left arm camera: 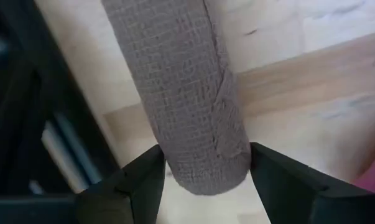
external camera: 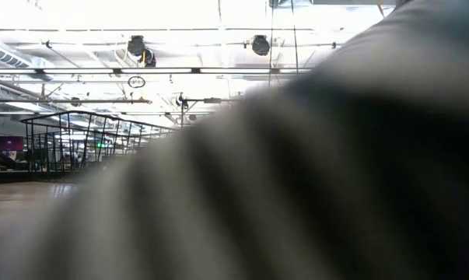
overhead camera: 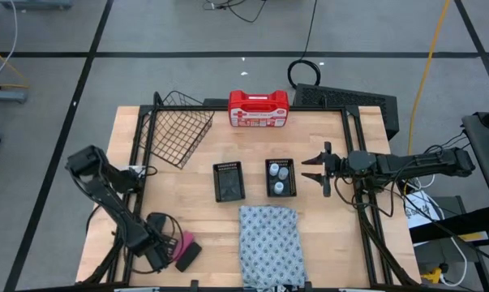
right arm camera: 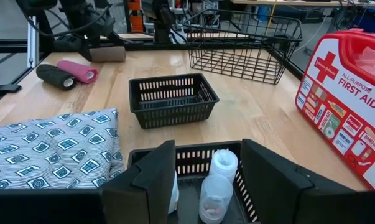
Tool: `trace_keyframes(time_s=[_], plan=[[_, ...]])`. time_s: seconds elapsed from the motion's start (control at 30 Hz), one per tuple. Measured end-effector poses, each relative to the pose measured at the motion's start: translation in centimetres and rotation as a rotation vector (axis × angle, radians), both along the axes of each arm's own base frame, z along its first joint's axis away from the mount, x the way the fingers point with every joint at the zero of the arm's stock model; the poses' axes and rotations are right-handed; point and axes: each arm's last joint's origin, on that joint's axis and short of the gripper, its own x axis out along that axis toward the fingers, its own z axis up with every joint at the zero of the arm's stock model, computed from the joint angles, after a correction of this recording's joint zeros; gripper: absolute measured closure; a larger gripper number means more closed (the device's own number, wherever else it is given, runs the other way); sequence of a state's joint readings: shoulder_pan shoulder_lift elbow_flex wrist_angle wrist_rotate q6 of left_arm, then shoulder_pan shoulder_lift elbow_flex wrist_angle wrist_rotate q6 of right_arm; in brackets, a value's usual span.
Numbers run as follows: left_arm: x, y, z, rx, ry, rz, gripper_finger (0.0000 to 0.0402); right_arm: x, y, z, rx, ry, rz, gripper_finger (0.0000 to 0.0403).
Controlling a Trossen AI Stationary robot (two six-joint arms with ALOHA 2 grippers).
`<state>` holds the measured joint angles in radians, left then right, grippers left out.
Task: Pick & Place Medicine items
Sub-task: Put the brown bandage into the left black basket
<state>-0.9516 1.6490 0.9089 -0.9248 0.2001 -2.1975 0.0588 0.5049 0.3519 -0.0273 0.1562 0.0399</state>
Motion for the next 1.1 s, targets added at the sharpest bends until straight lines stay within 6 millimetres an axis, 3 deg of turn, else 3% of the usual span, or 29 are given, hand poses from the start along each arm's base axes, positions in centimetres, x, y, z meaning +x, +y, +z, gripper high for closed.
trace_keyframes(time_s=[0.57,0.9,1.1], plan=[[1.0,0.3,-0.9,0.159,-0.201,-0.025,0.0175,0.0,0.0,0.0,0.0,0.003,0.0,0.0232],[1.8,0.8,-0.8,0.171,-0.242,-0.073,0.0281,0.0,0.0,0.0,0.0,0.002,0.0,0.0232],[2.6,1.5,-0.6,0.159,-0.233,-0.107,0.0302,0.0,0.0,0.0,0.0,0.002,0.0,0.0232]])
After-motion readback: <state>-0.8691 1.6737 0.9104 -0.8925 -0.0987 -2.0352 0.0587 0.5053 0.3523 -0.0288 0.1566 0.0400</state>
